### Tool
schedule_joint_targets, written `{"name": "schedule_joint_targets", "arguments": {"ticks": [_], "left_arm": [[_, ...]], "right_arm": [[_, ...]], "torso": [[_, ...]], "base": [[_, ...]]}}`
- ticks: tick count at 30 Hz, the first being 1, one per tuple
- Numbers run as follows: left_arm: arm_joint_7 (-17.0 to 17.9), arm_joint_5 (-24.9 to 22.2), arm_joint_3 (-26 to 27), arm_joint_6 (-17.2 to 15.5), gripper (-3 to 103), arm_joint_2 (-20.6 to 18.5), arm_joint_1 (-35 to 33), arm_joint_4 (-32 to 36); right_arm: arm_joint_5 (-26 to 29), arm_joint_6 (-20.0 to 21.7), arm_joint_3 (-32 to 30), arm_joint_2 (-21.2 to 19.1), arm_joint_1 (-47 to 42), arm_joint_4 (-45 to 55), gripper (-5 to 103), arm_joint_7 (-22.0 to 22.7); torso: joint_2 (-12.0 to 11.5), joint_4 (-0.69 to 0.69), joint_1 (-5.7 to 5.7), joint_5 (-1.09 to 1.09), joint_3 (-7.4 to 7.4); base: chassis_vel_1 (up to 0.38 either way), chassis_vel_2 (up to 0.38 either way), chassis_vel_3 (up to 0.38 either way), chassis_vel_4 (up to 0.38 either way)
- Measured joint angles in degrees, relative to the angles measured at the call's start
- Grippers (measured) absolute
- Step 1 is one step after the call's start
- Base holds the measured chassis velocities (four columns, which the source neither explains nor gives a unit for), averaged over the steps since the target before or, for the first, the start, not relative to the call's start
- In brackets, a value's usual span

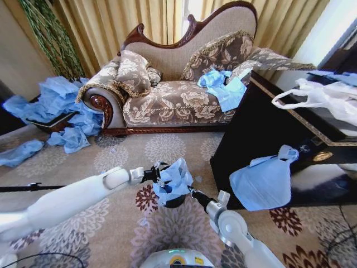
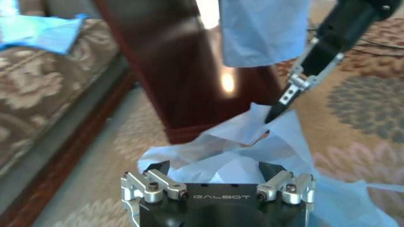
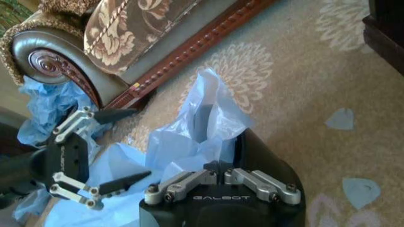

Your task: Place a garbage bag over the trash bin.

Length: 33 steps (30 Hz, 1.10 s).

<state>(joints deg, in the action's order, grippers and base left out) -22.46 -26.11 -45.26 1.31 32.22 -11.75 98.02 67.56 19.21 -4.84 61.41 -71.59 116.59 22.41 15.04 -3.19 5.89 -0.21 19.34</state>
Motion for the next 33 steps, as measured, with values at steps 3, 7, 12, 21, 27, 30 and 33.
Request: {"name": "schedule_joint_targets", "arguments": {"ticks": [3, 7, 12, 21, 27, 30, 33], "left_arm": [[-4.85, 0.70, -3.17, 1.18, 96, 0.69, 3.71, -1.34], [-10.23, 3.00, -3.51, 2.52, 89, 0.35, 5.23, -2.70], [-11.45, 4.83, -3.16, 2.82, 77, 0.93, 4.53, -4.31], [-4.02, 8.02, -2.10, 0.73, 46, 5.19, 1.85, -7.88], [1.26, 3.77, -0.41, -1.68, 24, 4.95, -0.60, -7.30], [8.26, -3.56, 4.80, -4.71, 14, 3.14, -5.56, -4.55], [12.82, -7.64, 8.10, -6.40, 3, 2.21, -8.89, -2.52]], "right_arm": [[-0.03, 0.02, -0.42, -0.13, -0.18, 0.02, 0, -0.02], [-0.01, 0.05, -0.86, -0.21, -0.16, 0.02, 0, -0.09], [0.01, 0.05, -1.10, -0.15, -0.08, -0.05, 0, -0.17], [0.06, 0.03, -1.84, -0.10, -0.41, -0.25, 0, -0.17], [0.08, 0.00, -2.01, -0.11, -0.60, -0.37, 0, -0.16], [0.36, -0.06, -1.86, 0.03, -0.25, -0.46, 0, -0.11], [0.40, -0.25, -1.73, 0.27, 0.09, -0.47, 0, -0.12]], "torso": [[0.00, 0.01, 0.00, 0.03, -0.01], [0.00, 0.03, 0.00, 0.03, -0.01], [0.00, 0.04, 0.00, 0.02, -0.01], [0.00, 0.01, 0.00, 0.01, -0.01], [0.00, 0.01, 0.00, 0.01, -0.01], [0.00, 0.01, -0.01, 0.01, -0.01], [0.00, 0.03, -0.01, 0.03, -0.01]], "base": [[0.000, 0.000, 0.000, 0.000], [0.000, 0.000, 0.000, 0.000], [0.000, 0.000, 0.000, 0.000], [0.000, 0.000, 0.000, 0.000], [0.000, 0.000, 0.000, 0.000], [0.000, 0.000, 0.000, 0.000], [0.000, 0.000, 0.000, 0.000]]}}
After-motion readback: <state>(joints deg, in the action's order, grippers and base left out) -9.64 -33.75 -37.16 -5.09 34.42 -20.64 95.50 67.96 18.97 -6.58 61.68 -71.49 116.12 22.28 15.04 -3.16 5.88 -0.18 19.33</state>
